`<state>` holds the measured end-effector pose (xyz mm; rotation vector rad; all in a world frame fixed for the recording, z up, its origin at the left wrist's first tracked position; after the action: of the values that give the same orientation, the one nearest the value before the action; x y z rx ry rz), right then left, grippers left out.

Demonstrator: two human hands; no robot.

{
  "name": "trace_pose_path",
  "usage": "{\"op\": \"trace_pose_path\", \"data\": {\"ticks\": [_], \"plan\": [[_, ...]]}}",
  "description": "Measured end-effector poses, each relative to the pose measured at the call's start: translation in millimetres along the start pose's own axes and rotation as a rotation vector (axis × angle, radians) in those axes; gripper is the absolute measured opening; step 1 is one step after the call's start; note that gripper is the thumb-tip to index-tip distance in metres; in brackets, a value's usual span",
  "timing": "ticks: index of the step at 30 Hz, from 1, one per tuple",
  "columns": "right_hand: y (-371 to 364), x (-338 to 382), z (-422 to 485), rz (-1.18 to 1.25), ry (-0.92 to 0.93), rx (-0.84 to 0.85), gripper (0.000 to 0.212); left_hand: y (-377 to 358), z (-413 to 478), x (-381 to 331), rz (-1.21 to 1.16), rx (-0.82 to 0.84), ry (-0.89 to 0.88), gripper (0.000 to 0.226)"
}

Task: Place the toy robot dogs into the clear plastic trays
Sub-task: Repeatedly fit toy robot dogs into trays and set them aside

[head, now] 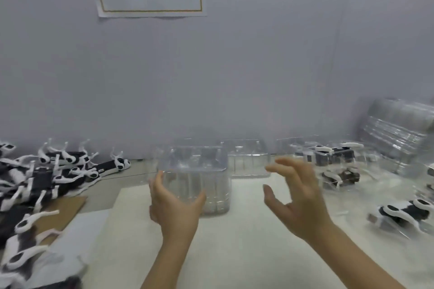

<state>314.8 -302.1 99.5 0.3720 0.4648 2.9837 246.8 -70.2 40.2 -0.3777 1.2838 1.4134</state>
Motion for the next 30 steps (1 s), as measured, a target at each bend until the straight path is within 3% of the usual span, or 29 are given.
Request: {"op": "trace_pose_path", "data": {"ticks": [4, 6, 8, 11, 17, 22, 26, 30], "plan": [[-110, 6, 30, -0.031, -0.153, 0.412, 0.037, -6, 30, 51, -0.047, 0.051, 0.101, 0.144], [-155, 4, 38, -0.107, -0.237, 0.621, 0.046, -16, 36, 62, -0.162, 0.154, 0.094, 0.156], [-185, -2, 44, -0.229, -0.285, 0.729, 0.049, -28, 40, 69, -0.304, 0.296, 0.112, 0.163], [-207, -9, 49, -0.341, -0.288, 0.765, 0.054, -43, 48, 78, -0.348, 0.371, 0.081, 0.158], [-214, -17, 48, -0.423, -0.151, 0.809, 0.060, -48, 52, 80, -0.409, 0.331, 0.116, 0.138], [-202, -20, 48, -0.421, -0.092, 0.751, 0.063, -45, 46, 78, -0.326, 0.355, 0.093, 0.126], [-191, -22, 51, -0.358, -0.101, 0.673, 0.063, -43, 43, 79, -0.235, 0.329, 0.039, 0.103], [-176, -20, 64, -0.326, -0.128, 0.593, 0.075, -43, 44, 83, -0.221, 0.330, 0.001, 0.122]]}}
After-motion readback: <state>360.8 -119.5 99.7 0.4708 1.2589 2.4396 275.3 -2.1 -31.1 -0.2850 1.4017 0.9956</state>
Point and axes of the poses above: each hand's wrist, its own z-axis towards the middle knuckle, its own y-axis out of the back of the hand, x = y × z, the point moved 4 cm from there along z, towards the middle knuckle, and after that the axes turned 15 degrees about z, right-handed, at the moved point
